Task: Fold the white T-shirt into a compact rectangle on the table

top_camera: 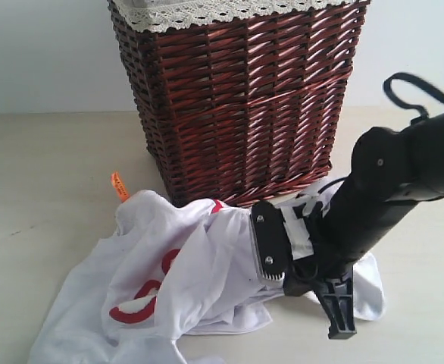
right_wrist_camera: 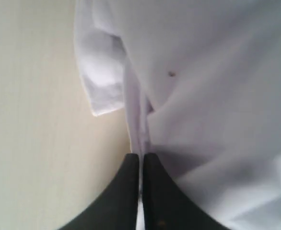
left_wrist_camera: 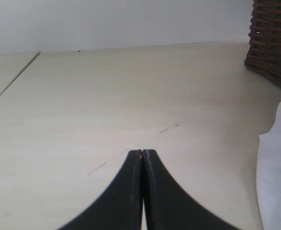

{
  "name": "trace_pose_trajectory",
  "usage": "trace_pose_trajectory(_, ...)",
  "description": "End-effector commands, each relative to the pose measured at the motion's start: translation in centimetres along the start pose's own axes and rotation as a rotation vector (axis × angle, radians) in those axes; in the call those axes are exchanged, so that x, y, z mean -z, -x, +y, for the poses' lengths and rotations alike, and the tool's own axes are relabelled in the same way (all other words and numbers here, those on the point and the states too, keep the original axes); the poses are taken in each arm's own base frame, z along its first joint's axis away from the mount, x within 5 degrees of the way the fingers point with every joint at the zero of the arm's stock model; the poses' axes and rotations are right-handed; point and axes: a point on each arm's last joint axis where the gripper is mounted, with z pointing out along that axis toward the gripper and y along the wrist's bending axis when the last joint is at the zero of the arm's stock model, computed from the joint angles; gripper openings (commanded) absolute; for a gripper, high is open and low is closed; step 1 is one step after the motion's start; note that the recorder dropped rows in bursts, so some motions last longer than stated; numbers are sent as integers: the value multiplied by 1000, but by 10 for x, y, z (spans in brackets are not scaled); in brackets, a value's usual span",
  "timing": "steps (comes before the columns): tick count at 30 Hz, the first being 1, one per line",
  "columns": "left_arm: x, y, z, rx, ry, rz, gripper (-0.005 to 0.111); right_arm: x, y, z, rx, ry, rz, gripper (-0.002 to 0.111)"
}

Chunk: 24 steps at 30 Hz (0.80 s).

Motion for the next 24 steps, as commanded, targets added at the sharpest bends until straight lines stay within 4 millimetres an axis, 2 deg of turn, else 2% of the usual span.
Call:
trace_pose_trajectory(1, 0, 1, 0, 3, 0, -14, 0, 43, 9, 0, 28, -126, -62, 0)
trace_pose_trajectory(6, 0, 1, 0, 3, 0, -14, 0, 84, 15, 4, 35, -254, -130, 0)
trace_pose_trajectory(11, 0, 1, 0, 3, 0, -14, 0, 107, 19, 1, -108, -386, -212, 0)
trace_pose_trajectory(17, 0, 1, 0, 3, 0, -14, 0, 122, 20, -1, -224, -461, -278, 0)
trace_pose_trajectory(24, 0, 1, 0, 3, 0, -14, 0, 130, 11, 12, -94, -419, -145, 0)
